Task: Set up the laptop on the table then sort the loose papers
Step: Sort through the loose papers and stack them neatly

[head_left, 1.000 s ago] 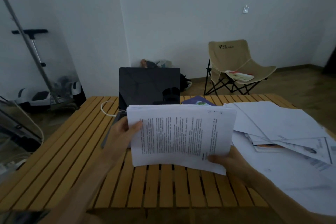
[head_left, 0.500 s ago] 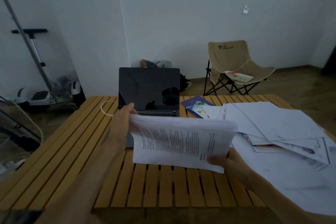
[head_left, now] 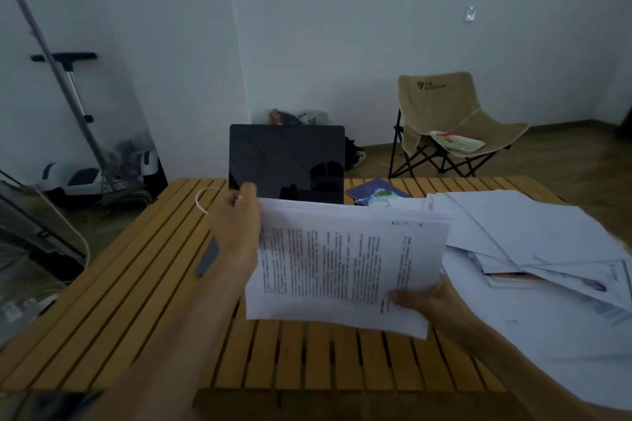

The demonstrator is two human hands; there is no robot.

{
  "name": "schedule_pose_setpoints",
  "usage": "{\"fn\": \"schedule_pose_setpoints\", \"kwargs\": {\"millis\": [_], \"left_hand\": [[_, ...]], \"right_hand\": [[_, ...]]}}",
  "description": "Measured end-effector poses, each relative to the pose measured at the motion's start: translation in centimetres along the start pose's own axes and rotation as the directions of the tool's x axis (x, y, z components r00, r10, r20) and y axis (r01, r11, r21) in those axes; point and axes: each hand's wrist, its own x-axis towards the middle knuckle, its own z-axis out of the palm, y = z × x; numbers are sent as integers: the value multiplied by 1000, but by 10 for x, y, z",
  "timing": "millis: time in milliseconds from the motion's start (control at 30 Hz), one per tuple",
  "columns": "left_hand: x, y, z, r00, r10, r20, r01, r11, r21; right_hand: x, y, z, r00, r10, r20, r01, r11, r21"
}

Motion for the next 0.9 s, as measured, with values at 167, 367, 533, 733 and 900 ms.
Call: {"fn": "schedule_pose_setpoints", "kwargs": {"millis": [167,367,533,733,900], "left_hand": [[-4,-16,1,996,-57,66,59,998,-31],[-1,-8,0,992,93,86,-94,996,2],[-2,-20,-3,992,43,123,-44,999,1],[-4,-31,3,1000,-8,-3,7,997,-80],[3,-13,9,999,7,-46,-14,987,-162]], "right_hand": [[-1,4,11,995,68,-66,-68,998,14],[4,-7,9,991,-8,-131,10,1000,12],[3,2,9,993,2,-122,-4,1000,-16],[-2,7,16,998,13,-68,-19,996,-89],[-12,-11,20,995,14,-102,-20,998,-60]]}}
